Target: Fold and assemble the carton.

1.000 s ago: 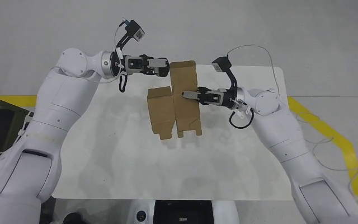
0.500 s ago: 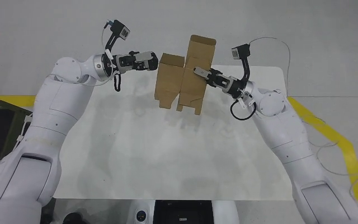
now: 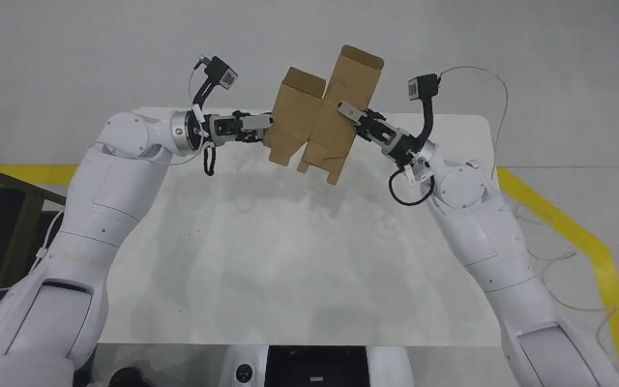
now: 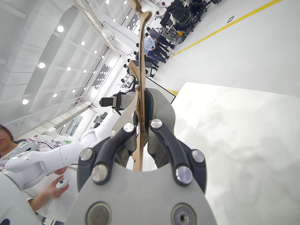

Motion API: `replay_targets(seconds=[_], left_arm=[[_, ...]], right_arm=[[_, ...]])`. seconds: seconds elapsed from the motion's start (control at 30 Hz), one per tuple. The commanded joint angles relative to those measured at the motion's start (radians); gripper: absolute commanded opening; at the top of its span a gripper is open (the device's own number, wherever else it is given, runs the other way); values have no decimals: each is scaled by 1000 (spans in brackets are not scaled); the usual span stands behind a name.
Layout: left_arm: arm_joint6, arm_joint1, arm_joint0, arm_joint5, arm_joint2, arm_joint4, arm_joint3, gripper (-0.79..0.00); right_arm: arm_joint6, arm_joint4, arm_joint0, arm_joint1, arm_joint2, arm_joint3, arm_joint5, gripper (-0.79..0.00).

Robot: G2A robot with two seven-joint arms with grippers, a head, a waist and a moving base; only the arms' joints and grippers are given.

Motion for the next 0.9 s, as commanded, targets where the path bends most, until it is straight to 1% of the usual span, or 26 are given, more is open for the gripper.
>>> replay_targets(seconds=[0.0, 0.13, 0.17, 0.2, 0.23, 0.33, 0.37, 0.87], left_arm=[[-2, 2, 18, 2, -6, 6, -11, 0], [-12, 7, 53, 2, -20, 12, -32, 0], [-11, 8, 59, 5, -23, 15, -36, -99], [-9, 9, 64, 11, -26, 17, -39, -286], [-5, 10, 69, 16, -30, 19, -43, -431], [12, 11, 80, 34, -38, 23, -49, -656], [17, 10, 84, 43, -40, 17, -51, -785], [-4, 9, 113, 70, -69, 14, -94, -785]], right_arm=[[-5, 1, -5, -1, 3, -5, 3, -785], [-12, -4, -12, -3, 7, -12, 6, -785], [-13, -6, -13, -3, 8, -13, 7, -785], [-15, -7, -13, -4, 10, -18, 8, -785], [-15, -8, -13, -4, 11, -22, 11, -785], [-6, -11, -10, -5, 17, -33, 18, -785], [-2, -11, -11, -5, 19, -36, 20, -785], [13, -7, -30, -6, 48, -73, 43, -785]])
